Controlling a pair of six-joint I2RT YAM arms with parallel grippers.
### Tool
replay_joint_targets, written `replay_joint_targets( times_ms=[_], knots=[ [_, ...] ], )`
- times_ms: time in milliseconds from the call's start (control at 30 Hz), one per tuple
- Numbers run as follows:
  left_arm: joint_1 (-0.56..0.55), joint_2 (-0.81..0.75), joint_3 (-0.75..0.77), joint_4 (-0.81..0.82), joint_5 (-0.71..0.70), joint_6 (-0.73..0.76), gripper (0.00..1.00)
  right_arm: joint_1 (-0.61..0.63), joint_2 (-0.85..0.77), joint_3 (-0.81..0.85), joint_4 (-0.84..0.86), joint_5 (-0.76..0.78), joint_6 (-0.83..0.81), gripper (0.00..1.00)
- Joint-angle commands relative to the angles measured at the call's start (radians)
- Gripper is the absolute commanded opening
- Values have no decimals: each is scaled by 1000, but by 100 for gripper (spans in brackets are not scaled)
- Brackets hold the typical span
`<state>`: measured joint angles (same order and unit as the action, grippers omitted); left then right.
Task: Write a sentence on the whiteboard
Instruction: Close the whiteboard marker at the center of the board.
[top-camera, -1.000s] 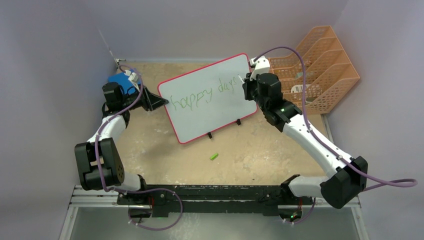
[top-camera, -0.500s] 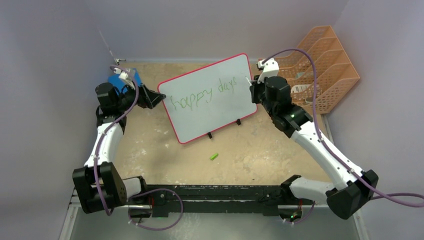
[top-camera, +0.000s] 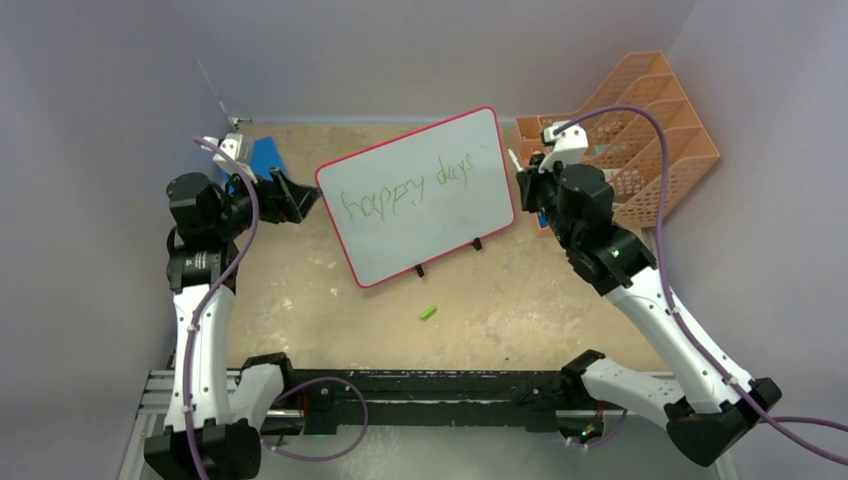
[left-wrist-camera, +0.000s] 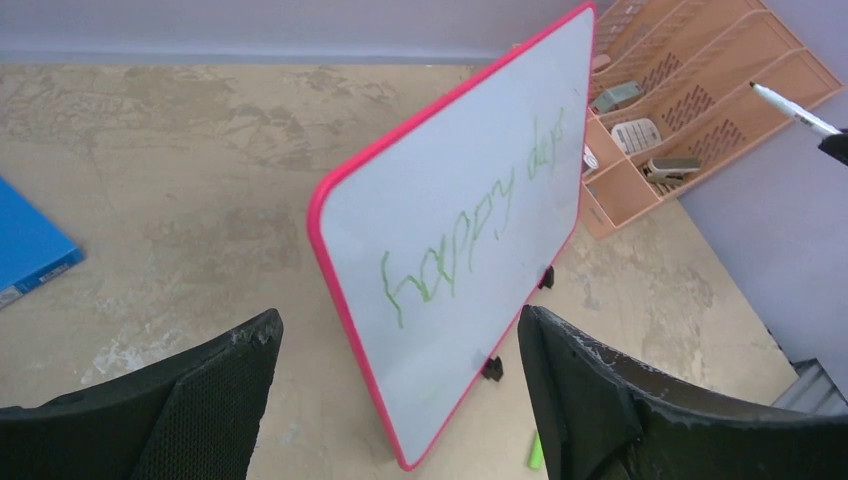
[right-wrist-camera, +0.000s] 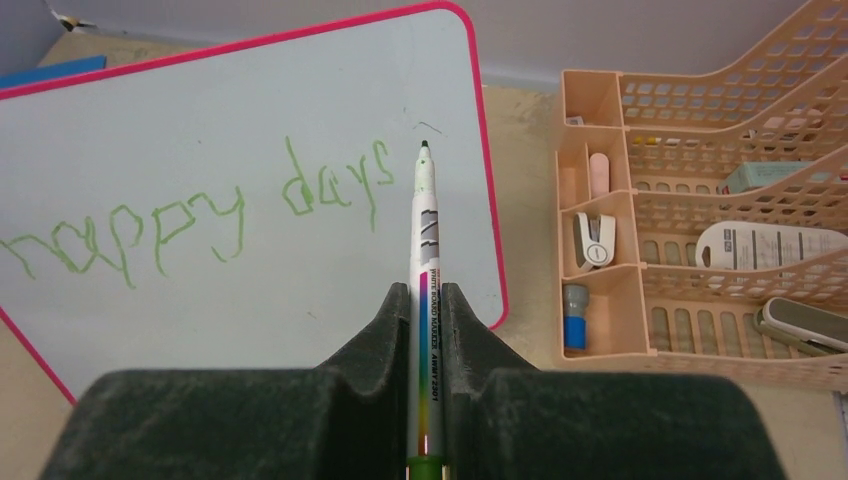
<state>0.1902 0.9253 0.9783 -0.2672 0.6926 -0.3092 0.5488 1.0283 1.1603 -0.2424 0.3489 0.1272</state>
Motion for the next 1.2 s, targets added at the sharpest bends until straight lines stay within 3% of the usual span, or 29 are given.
replay_joint_targets(
  times_ms=[0, 100, 167, 300, 567, 633, 1167],
  knots=[
    [-33, -59, 66, -178, -15, 35, 85, -1, -53, -14, 8, 1, 7, 0],
    [-72, -66, 90, -244, 6, 30, 83, -1, -84, -33, 5, -3, 12, 0],
    [-116, -61, 104, -280, 15, 24, 77, -1, -102, -50, 1, -12, 24, 0],
    [-273, -21, 126, -337, -28, 10, 73, -1, -128, -90, 12, -28, 37, 0],
    [-792, 128, 170, -394, -429, -59, 73, -1, -151, -112, -4, -53, 33, 0],
    [-876, 189, 187, -412, -512, -64, 73, -1, -156, -116, -1, -49, 30, 0],
    [-1211, 550, 246, -491, -764, -130, 72, -1, -192, -173, 56, 23, 21, 0]
  ],
)
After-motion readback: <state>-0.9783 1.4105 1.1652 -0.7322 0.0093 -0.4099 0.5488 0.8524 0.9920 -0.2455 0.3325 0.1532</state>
